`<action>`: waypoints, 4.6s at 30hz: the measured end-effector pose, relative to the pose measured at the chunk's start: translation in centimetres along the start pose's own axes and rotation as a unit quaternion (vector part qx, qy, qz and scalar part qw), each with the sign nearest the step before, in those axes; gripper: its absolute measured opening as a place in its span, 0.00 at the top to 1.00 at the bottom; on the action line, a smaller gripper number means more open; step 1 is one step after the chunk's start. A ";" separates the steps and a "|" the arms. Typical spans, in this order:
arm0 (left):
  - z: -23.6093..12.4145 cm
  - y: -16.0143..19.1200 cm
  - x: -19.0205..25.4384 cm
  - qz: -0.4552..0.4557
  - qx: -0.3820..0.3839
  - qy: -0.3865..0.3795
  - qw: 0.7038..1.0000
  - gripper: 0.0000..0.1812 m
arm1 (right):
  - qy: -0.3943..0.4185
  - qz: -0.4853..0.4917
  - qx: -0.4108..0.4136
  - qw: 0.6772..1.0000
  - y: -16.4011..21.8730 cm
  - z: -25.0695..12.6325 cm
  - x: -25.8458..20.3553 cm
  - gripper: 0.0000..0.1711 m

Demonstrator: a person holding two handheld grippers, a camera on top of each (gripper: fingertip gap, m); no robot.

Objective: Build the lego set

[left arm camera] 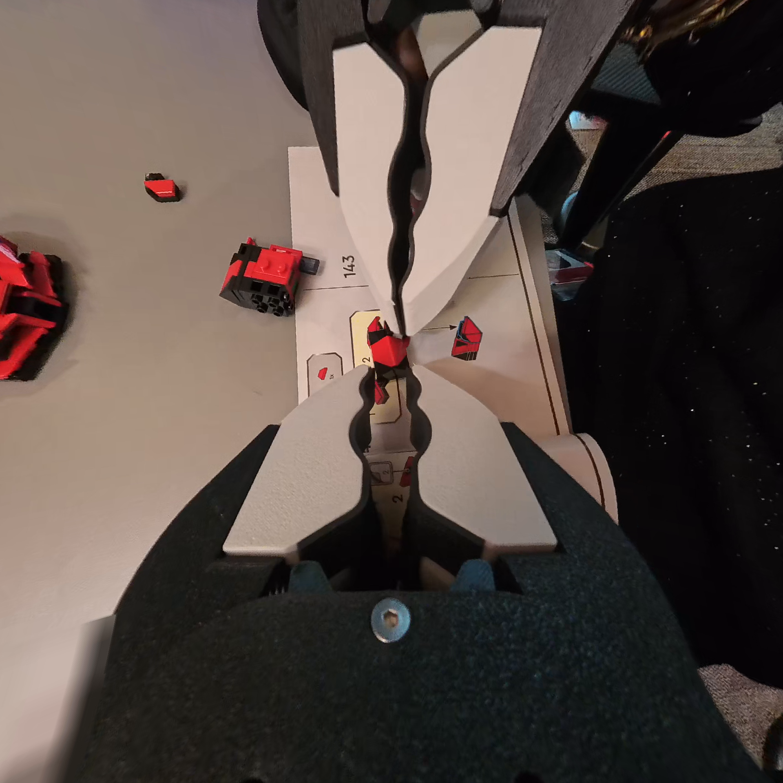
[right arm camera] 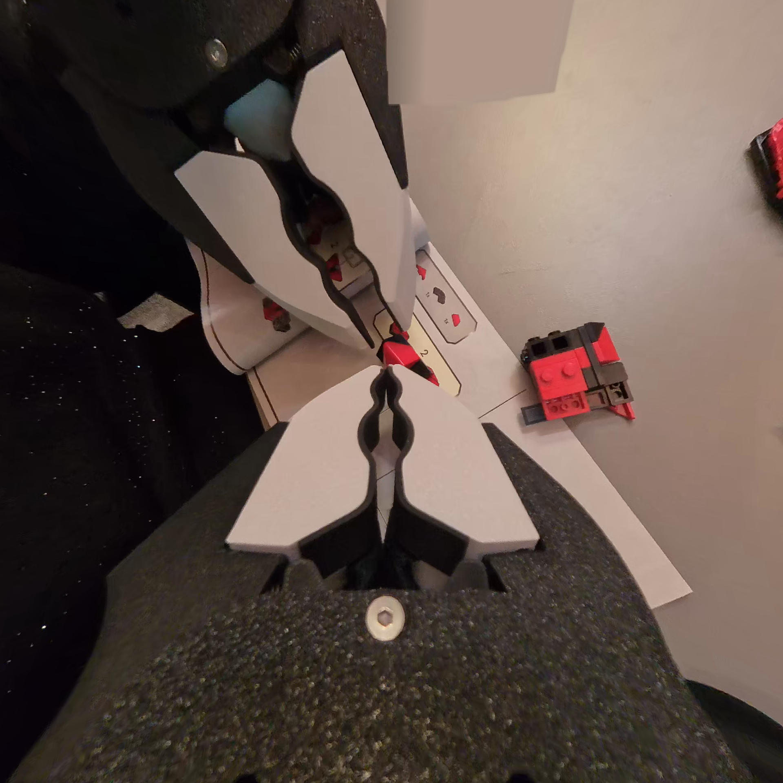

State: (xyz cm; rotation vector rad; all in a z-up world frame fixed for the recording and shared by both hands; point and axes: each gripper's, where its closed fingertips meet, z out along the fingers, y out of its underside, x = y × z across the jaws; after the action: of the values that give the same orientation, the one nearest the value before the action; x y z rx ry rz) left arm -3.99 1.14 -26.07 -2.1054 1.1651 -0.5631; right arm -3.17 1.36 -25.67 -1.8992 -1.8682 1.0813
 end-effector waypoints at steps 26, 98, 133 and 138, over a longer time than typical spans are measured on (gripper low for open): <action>0.0 -0.4 -0.2 0.008 0.018 -0.008 1.000 0.93 | 0.027 -0.009 -0.040 0.999 0.1 0.3 0.2 1.00; 0.7 -0.8 -0.1 -0.006 0.006 -0.006 1.000 0.99 | 0.130 -0.062 -0.057 0.988 0.3 0.1 0.9 1.00; 0.7 -0.7 -0.3 0.007 0.008 -0.015 1.000 0.99 | 0.280 -0.109 -0.065 0.951 0.1 0.2 1.3 1.00; 0.7 -0.8 -0.3 0.006 0.010 -0.016 1.000 0.99 | 0.305 -0.126 -0.046 0.943 0.0 0.2 1.4 1.00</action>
State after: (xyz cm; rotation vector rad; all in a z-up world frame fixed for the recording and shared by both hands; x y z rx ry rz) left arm -3.30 1.92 -26.00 -2.0817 1.1493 -0.5315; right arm -3.48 2.59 -26.26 -1.7090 -1.7365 0.2743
